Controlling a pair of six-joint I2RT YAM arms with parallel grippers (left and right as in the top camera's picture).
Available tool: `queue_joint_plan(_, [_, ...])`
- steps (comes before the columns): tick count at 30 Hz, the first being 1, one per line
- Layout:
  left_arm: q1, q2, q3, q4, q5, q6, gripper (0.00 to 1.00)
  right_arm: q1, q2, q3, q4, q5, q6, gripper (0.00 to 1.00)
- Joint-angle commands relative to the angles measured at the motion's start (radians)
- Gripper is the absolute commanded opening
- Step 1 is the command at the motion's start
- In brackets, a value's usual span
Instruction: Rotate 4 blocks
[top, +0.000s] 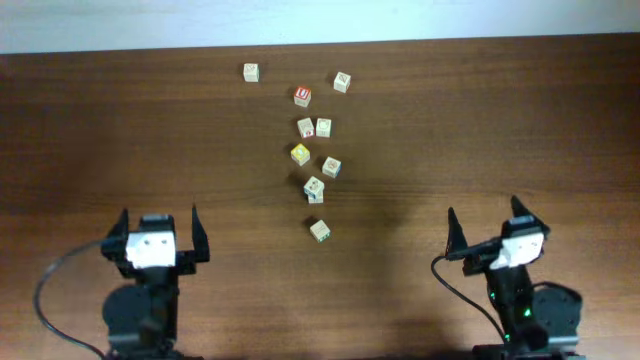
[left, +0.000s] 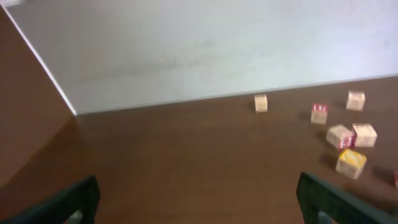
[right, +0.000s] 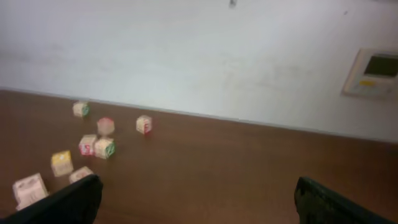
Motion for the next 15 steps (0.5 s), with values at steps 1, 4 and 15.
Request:
queue_joint_plan(1, [0.005, 0.203, 0.217, -0.077, 0.057, 0.015, 0.99, 0.004, 0.171, 0.181, -0.082, -0.051, 0.004, 0.98])
queue_joint_plan(4, [0.005, 0.432, 0.421, -0.198, 0.12, 0.015, 0.99, 0.003, 0.438, 0.439, -0.261, -0.108, 0.005, 0.98])
queue_joint_plan(15, [0.005, 1.136, 1.185, -0.775, 0.412, 0.015, 0.99, 0.004, 1.189, 1.201, -0.934, -0.278, 0.005, 0.98])
